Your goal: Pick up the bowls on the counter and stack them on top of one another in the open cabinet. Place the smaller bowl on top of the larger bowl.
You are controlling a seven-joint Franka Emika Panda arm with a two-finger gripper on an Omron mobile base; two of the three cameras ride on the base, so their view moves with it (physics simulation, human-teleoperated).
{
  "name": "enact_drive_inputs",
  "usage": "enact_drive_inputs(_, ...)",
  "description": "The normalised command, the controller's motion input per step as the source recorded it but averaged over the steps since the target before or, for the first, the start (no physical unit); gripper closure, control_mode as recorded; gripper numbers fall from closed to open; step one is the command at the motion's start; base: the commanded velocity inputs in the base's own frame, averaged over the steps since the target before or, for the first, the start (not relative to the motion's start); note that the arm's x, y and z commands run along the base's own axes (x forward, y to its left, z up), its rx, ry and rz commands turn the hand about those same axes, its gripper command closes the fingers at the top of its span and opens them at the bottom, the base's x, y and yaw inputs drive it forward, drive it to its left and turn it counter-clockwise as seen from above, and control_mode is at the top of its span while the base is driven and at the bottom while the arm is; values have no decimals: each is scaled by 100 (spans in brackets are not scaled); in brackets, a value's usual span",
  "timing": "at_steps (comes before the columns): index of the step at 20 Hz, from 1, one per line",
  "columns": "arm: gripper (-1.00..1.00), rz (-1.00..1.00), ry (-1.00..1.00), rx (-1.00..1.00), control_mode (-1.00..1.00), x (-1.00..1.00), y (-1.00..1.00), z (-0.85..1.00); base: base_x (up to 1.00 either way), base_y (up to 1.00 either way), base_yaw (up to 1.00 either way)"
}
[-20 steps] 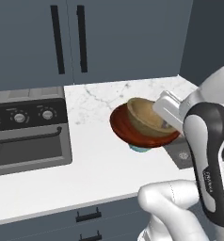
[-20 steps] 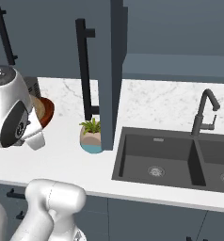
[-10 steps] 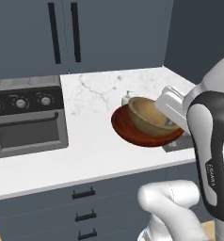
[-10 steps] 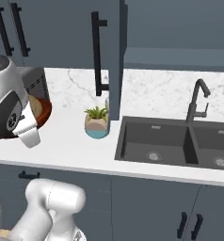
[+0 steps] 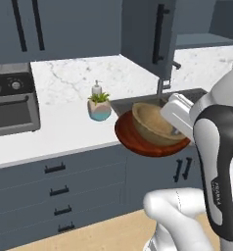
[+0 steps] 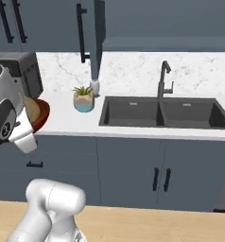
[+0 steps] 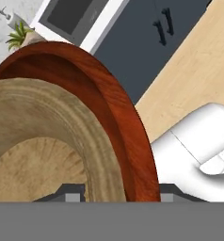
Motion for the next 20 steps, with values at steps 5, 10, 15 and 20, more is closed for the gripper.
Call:
enact_drive_inputs(5,100,0,0,0,100,0,0,0,-1,-100,-14)
enact_drive_inputs(10,100,0,0,0,100,0,0,0,3,-100,-6)
enact_drive_inputs(15,100,0,0,0,100,0,0,0,73,-94,-2)
enact_drive_inputs(20,100,0,0,0,100,0,0,0,100,-45,1)
